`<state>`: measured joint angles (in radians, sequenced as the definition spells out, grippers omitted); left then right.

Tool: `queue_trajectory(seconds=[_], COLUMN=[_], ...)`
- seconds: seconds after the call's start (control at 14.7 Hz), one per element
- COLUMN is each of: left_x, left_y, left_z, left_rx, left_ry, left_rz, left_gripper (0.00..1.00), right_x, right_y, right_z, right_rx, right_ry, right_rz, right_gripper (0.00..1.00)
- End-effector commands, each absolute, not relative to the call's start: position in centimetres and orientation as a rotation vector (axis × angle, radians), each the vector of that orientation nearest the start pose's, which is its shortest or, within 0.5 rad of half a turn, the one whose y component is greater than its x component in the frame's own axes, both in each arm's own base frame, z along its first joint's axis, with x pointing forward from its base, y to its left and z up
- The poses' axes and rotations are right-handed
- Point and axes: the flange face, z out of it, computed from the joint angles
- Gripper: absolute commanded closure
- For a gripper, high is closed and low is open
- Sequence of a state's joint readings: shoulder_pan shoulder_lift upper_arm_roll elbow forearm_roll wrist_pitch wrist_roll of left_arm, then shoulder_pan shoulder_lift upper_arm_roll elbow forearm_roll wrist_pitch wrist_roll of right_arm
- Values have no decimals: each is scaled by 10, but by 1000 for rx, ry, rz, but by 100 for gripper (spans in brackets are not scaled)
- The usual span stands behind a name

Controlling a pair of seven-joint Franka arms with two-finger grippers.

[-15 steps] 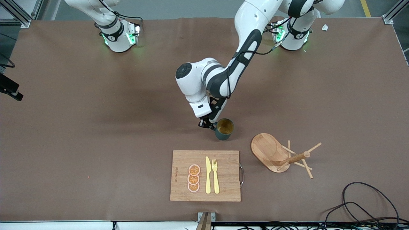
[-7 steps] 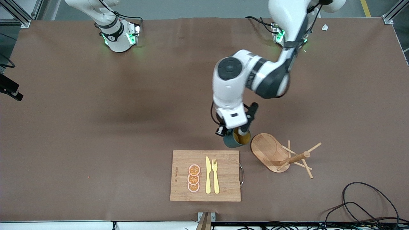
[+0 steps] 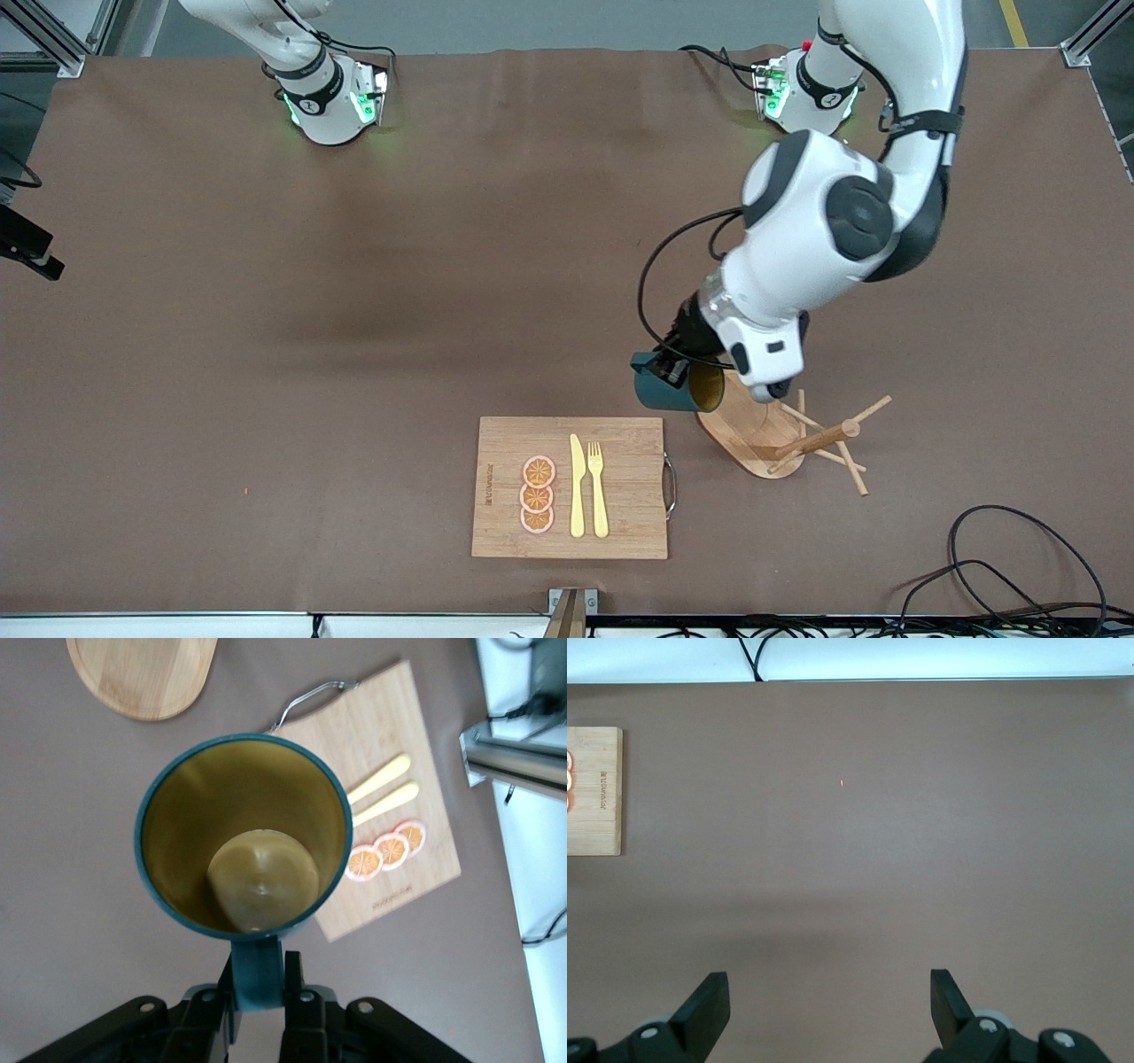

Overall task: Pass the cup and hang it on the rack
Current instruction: 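Lift the mug with the left gripper and carry it to the rack, then hook the mug handle onto a rack peg with the left gripper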

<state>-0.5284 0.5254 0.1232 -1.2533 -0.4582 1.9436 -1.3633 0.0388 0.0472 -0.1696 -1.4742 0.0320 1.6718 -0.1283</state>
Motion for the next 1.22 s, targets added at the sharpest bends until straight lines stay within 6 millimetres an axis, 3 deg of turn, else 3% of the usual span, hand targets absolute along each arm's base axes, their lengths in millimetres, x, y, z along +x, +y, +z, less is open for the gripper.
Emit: queue_trajectory(seconds=[0.0,0.2,0.41,0.61,1.16], left_x=[658,674,683,686,704], left_y=[-284,-221,-182,-179,-138], left_z=[492,488,470,448,405], left_rx=[-3122,-3217,-3265,-3278,-3263], left_ry=[-1710,-1672,-1619,-1593,-1701], left_rz=[606,915,1125,1273,1479], left_gripper=[99,99,99,99,99], right_x=[576,576,577,577,577], right_y=[-71,-70,-68,-68,-68], right_z=[657,657,656,657,656], right_rx=[-3138,-3139,-3142,-3144,-3145], right_ry=[23,23,21,21,16], right_rz=[-245,-245,-242,-245,-242], right_gripper=[0,0,0,0,0])
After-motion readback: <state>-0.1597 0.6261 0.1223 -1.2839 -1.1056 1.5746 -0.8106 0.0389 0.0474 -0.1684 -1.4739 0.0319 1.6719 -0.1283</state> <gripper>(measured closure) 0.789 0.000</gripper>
